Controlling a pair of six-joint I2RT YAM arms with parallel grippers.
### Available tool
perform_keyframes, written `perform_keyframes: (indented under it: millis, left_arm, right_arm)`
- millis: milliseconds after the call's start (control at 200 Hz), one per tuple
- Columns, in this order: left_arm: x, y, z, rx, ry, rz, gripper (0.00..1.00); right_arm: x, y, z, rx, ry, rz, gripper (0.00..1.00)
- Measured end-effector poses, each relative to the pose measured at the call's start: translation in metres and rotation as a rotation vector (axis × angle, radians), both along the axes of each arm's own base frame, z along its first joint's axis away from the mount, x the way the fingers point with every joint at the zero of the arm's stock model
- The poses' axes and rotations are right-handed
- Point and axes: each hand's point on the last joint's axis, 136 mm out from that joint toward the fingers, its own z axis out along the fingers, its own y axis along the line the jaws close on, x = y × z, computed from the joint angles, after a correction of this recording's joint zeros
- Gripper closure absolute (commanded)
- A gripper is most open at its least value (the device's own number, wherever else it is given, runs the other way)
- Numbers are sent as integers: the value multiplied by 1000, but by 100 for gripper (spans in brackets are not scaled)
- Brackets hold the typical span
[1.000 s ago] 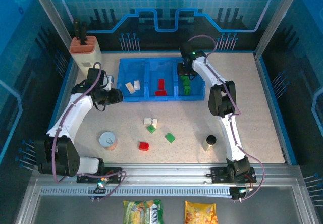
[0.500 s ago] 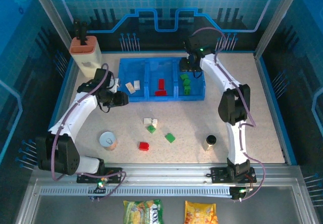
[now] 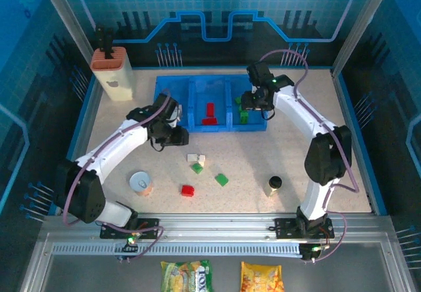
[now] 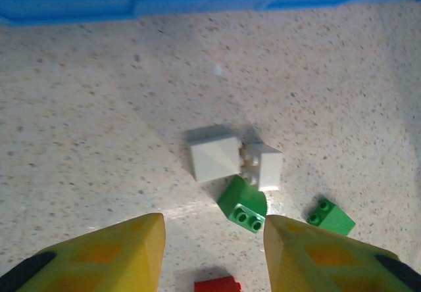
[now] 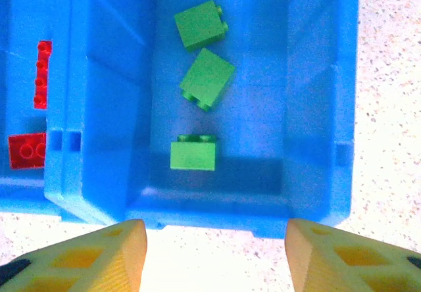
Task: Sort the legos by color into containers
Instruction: Pick up the lego from the middle-left of the table.
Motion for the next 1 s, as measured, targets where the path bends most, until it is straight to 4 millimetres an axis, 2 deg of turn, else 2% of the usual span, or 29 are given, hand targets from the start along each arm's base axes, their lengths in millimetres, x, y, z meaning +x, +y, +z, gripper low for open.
perform_keyframes:
  millis: [195,365,620,790,1000]
  left_arm:
    - [-22,-32,-19,30,21,-122,55]
    - [-36,-48,-43,112,30,-252,55]
    - [-47,-55,-73,252,38,-392,52]
    - [-44,-54,-86,297,45,-413,52]
    - [-44,-53,-93,321,51,-429,52]
  right_arm:
    - [-18,-7,6,6,-8,-6,42]
    - [-25,-11,5,3,-7,-7,42]
    - [-32,-13,-6,-8,19,-8,42]
    - [-32,-14,-3,-6,14,-8,42]
    - [-33,-15,4,-2,-5,-9,42]
